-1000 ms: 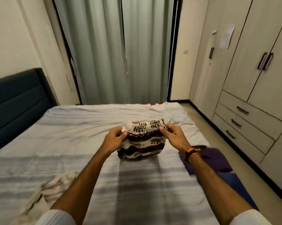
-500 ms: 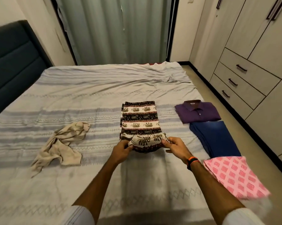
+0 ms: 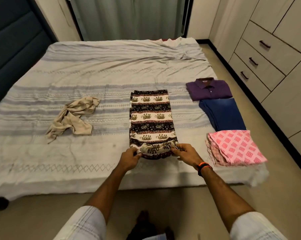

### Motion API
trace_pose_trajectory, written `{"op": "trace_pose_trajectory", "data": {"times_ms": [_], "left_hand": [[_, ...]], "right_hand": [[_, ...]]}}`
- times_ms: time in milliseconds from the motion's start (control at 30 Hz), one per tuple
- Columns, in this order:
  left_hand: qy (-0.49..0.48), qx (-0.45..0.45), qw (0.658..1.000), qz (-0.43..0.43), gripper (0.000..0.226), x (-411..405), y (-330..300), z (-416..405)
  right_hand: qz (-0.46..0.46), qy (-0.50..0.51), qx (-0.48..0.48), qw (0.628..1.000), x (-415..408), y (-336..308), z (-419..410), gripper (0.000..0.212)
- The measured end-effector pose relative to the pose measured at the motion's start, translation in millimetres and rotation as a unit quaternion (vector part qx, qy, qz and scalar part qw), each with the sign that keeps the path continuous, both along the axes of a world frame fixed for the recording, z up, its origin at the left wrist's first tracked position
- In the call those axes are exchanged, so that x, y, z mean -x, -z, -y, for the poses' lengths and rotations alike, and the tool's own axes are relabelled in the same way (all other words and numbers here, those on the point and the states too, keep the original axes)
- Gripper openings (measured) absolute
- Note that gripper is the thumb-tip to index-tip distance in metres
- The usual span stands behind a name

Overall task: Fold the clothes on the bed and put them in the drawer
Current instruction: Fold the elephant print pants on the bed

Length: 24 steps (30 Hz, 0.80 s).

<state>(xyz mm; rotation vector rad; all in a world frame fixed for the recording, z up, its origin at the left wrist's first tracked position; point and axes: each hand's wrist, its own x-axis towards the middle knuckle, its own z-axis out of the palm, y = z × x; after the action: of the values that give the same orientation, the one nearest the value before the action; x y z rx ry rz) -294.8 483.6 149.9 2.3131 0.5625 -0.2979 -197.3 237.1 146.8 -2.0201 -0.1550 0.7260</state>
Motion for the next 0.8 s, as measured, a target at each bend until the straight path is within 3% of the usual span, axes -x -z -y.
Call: {"op": "trace_pose_trajectory", "data": {"times_ms": [200,367,800], "left_hand": [[0.018,0.000,0.999,-0.038,0.012,40.9,22.2,12.5],[0.015,0.001,0.999,-0.044,0.010,55.1,30.5,20.6],[-0.050,0.030,0.997,-0.055,0.021,42.1,48.3,21.6]], "right_hand": [[-0.043,-0.010,0.013,0.999,43.5,15.2,17.3,0.025],[-0.070,0.001,0.000,0.998,63.1,27.5,22.9,0.029],[-0.036,0.036,0.003,0.999,47.8,40.1,8.6,0.020]]}}
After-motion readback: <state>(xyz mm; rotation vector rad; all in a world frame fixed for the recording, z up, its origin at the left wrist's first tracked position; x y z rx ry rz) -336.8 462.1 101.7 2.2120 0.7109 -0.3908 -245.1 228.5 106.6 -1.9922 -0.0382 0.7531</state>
